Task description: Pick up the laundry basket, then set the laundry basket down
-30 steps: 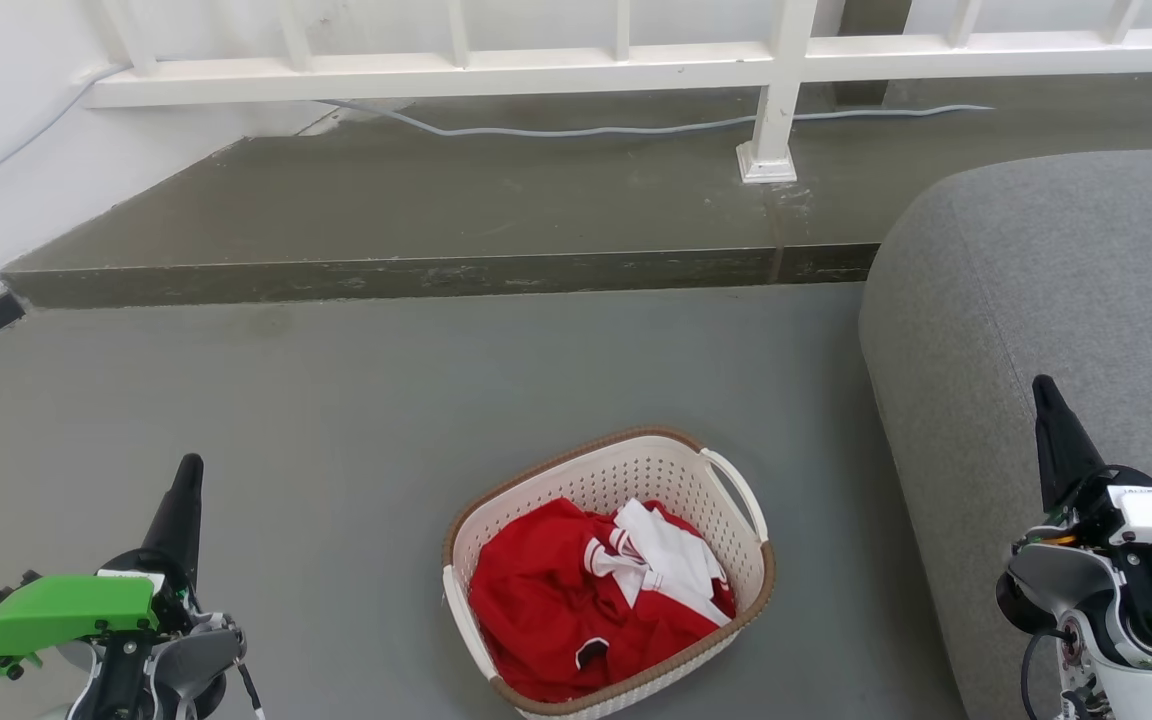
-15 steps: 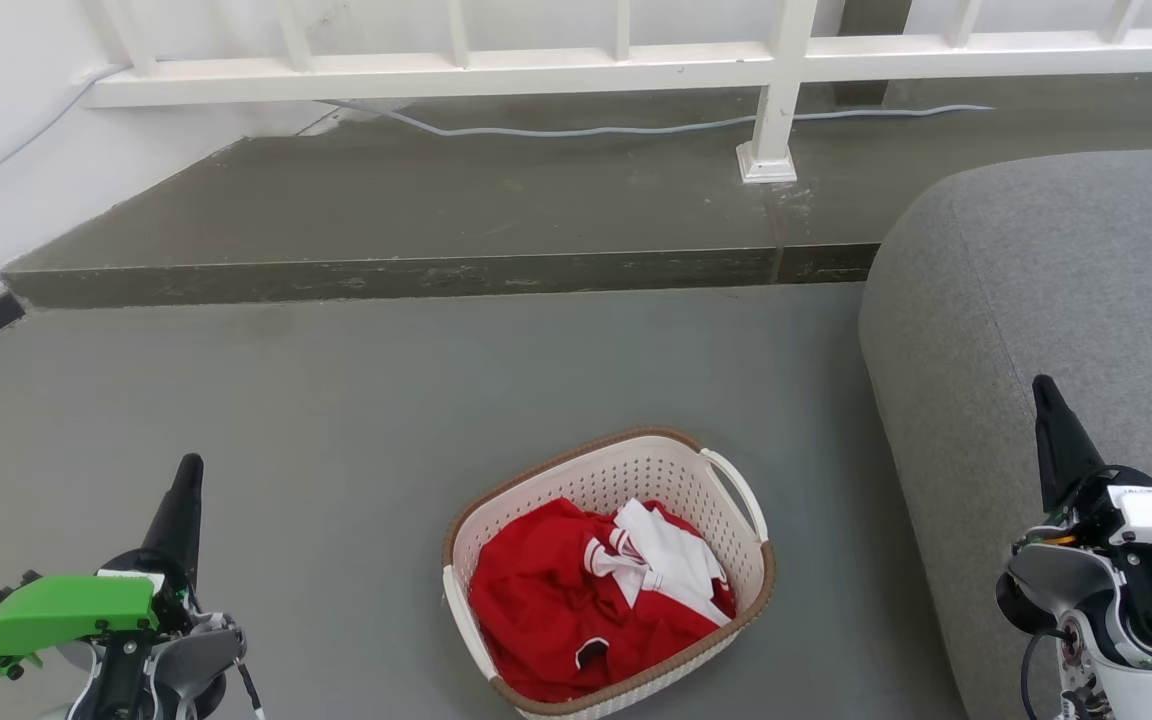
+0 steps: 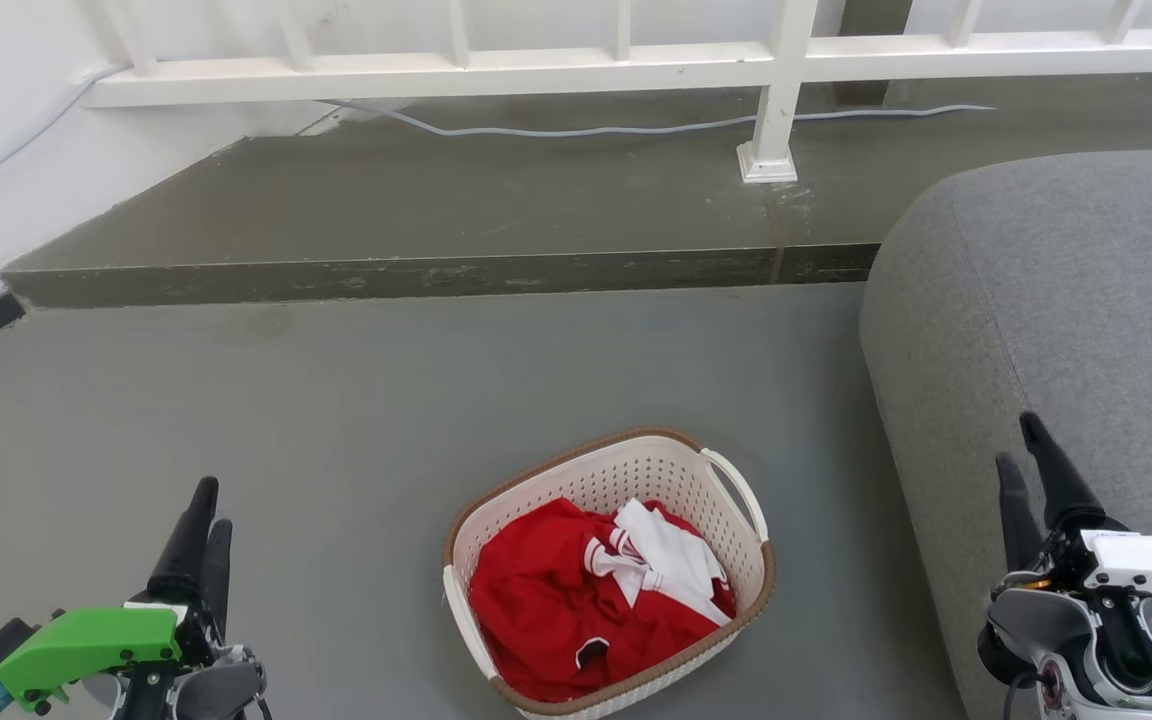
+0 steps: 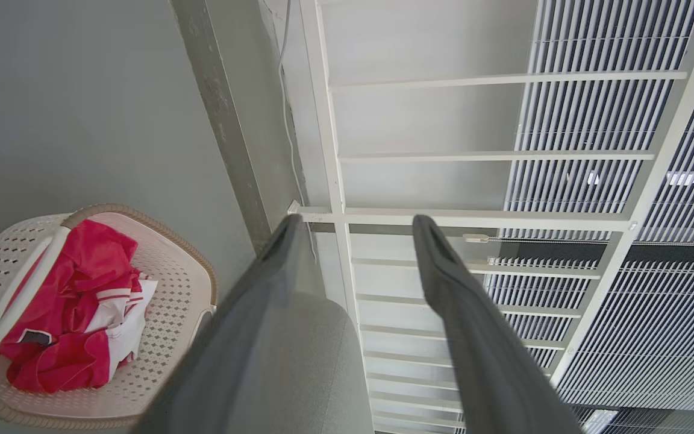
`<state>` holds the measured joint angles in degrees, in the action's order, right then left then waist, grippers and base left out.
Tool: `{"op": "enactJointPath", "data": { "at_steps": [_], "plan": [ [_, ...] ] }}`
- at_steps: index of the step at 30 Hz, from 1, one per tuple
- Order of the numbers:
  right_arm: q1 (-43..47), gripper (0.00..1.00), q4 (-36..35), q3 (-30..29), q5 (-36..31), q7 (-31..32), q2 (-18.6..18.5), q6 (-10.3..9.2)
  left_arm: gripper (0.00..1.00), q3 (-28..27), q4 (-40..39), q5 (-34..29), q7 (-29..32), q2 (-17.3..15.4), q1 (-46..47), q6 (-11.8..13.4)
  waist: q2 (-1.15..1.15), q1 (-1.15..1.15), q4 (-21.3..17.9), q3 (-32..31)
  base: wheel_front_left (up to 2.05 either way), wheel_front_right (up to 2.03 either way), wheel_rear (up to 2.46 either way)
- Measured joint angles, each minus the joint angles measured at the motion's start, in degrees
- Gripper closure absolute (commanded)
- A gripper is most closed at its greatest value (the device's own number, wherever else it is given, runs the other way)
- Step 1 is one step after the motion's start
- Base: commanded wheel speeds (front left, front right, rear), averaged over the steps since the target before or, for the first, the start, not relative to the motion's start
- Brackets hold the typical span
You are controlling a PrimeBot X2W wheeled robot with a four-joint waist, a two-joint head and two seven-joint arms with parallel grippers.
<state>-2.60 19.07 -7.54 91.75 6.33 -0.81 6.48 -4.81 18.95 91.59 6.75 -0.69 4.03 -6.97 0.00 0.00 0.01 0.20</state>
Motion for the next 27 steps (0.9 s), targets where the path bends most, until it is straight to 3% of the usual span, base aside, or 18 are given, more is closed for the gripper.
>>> {"op": "enactJointPath", "data": {
  "at_steps": [15, 27],
  "plan": [
    [-0.1, 0.0, -2.1, 2.4, -1.0, -1.8, -0.1, 0.0, 0.0, 0.8, -2.1, -0.9, -2.0, -0.1, -0.1, 0.0, 0.0, 0.0, 0.1, 0.2, 0.0, 0.0, 0.0],
    [-0.5, 0.0, -3.6, 6.3, -6.4, -4.7, -2.0, 0.0, 0.0, 3.6, -3.7, -7.5, -5.2, -1.9, -0.1, 0.0, 0.0, 0.0, -0.1, 0.4, 0.0, 0.0, 0.0]
  ]
}}
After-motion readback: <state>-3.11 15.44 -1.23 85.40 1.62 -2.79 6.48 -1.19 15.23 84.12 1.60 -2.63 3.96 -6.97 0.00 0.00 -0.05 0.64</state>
